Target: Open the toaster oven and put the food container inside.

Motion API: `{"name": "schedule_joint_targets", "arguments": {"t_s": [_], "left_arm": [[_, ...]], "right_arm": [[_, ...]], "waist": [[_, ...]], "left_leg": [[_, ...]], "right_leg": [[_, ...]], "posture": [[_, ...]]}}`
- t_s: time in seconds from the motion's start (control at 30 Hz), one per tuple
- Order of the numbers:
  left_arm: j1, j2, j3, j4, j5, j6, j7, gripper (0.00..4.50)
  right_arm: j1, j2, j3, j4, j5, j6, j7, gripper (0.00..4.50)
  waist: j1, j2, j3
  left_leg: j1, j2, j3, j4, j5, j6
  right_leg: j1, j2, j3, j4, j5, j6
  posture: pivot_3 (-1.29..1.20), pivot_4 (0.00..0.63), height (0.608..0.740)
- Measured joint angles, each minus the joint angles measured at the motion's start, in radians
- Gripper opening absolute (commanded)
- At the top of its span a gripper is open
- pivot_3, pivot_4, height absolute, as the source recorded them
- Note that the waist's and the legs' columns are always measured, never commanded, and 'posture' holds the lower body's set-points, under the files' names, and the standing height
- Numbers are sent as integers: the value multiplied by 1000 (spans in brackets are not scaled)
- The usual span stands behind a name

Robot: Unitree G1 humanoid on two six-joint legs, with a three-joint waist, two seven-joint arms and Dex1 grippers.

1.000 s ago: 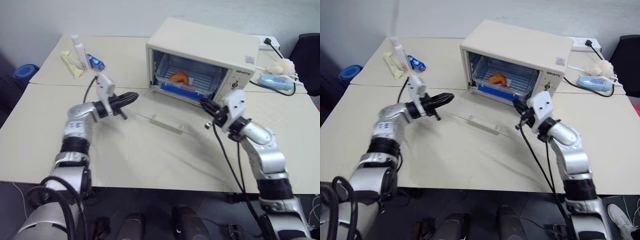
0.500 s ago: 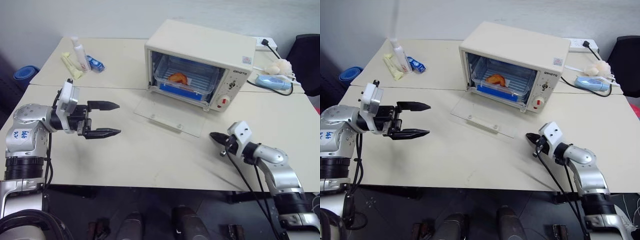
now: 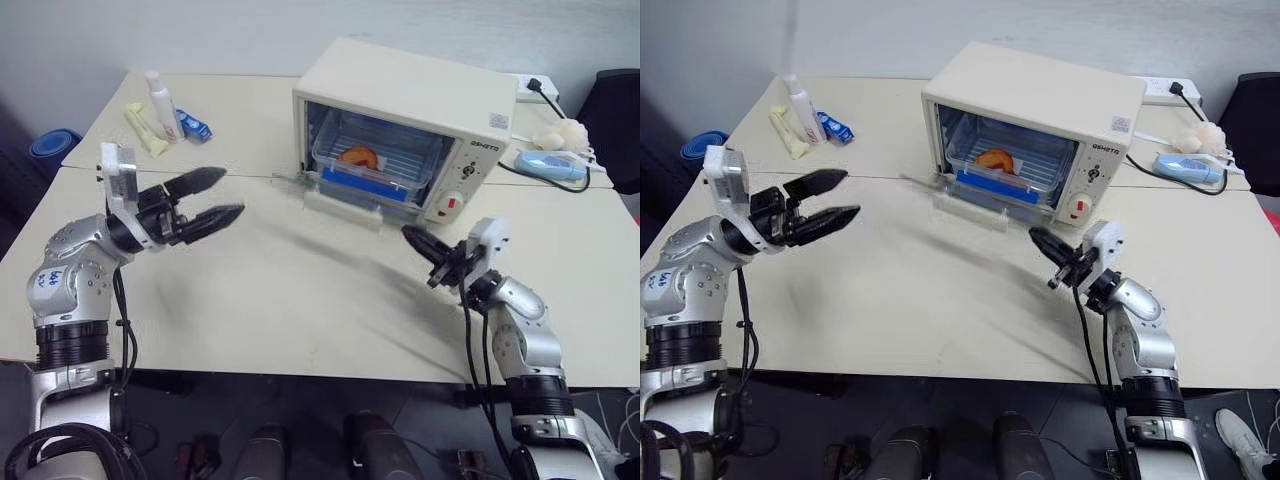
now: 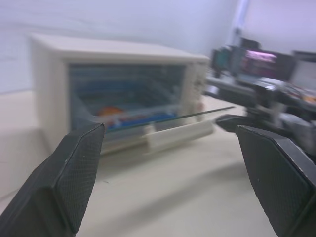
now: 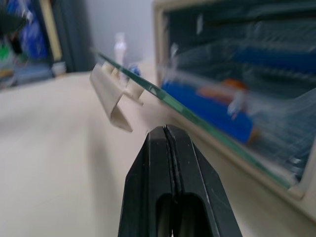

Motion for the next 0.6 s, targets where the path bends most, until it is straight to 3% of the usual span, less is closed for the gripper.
{"name": "schedule_joint_targets", "arguments": {"t_s": [0.23,0.27,0.37,0.6], "left_arm": [[16,-14,-6,-4,12,-40,55,4486],[34,3,-19,-7,24,-52,41,4498],[99,72,-57,6,83,-100,-18,4500],[263,189,-111,65,220,-308,-149,4500]], "right_arm": [[-94,17,-84,-56,118,75,-102,0],[-86,-7,-83,-72,126,104,-100,168],[-23,-125,-84,-150,129,179,-50,890],[240,-364,8,-294,21,112,245,3305]], "waist": [[1,0,0],[1,0,0],[3,0,0],[3,0,0]], "left_leg": [[0,0,0,-1,0,0],[0,0,0,-2,0,0],[0,-1,0,-5,0,0],[1,0,0,-6,-3,5]], "right_leg": [[0,0,0,0,0,0],[0,0,0,-1,0,0],[-1,-1,0,-2,0,0],[1,0,1,-6,0,0]], "posture": [[0,150,740],[0,150,740],[0,150,740],[0,150,740]]}}
